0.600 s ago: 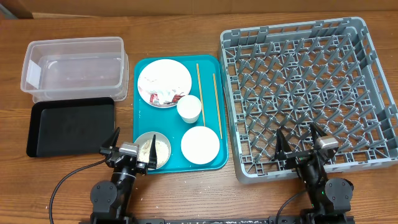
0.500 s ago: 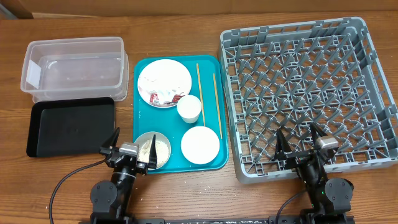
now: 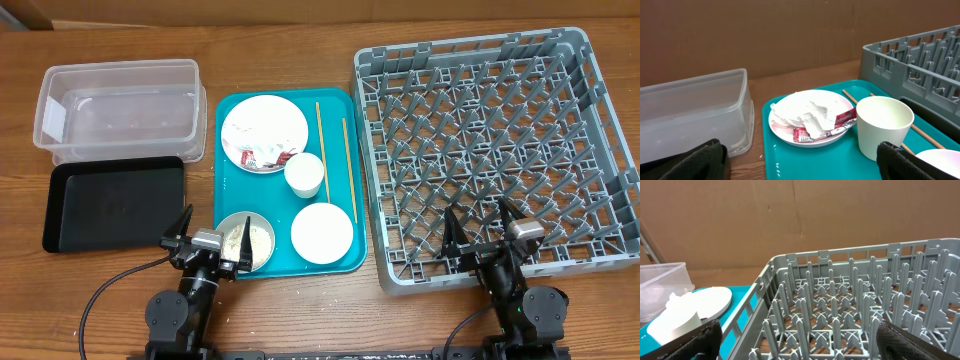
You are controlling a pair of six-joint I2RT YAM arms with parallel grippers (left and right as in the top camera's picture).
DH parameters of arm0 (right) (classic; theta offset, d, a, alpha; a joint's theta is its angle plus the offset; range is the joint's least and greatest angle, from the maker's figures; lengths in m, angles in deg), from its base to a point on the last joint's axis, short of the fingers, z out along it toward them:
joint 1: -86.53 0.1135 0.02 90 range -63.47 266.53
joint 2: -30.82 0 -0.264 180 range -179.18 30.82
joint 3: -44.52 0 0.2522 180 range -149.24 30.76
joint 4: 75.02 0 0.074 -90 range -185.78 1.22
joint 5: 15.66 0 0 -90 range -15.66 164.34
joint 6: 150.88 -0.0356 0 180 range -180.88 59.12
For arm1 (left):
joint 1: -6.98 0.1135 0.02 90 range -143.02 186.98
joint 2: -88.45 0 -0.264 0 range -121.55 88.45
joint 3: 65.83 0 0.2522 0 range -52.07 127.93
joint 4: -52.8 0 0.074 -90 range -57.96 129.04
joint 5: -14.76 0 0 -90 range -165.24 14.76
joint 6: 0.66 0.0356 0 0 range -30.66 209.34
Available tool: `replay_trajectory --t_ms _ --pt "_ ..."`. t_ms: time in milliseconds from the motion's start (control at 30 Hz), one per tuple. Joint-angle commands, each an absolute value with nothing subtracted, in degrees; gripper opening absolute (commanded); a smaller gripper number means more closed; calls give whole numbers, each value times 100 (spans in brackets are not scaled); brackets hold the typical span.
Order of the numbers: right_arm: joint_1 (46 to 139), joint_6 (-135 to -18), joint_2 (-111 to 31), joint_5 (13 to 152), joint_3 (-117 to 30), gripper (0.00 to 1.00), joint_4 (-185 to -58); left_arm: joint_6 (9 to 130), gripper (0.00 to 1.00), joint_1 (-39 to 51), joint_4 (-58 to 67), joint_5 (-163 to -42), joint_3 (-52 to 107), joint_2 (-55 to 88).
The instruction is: Sort waste into correct bins and load items into the dishwasher
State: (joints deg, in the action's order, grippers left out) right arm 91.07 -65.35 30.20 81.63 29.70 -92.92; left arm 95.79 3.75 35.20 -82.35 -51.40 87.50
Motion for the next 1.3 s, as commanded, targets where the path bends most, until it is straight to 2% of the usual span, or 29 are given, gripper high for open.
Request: replay_trajectory --t_ms 0,767,867,1067,1267 --pt "9100 -6535 3066 8194 3031 100 -9270 9704 100 408 3527 -8273 -5181 8818" --pt "9100 -6535 3066 8198 3029 100 -9261 9708 100 408 3568 -8220 -5179 8818" --pt "9100 -6535 3066 8200 3029 100 -8973 9706 100 408 3813 -8216 -5179 8818" --pt "9100 -6533 3066 8215 2924 100 -8000 9708 100 408 5358 -8528 -5177 8818" --pt "9100 -6306 3050 8211 1855 100 -8608 9846 100 408 5067 -8913 -4401 8540"
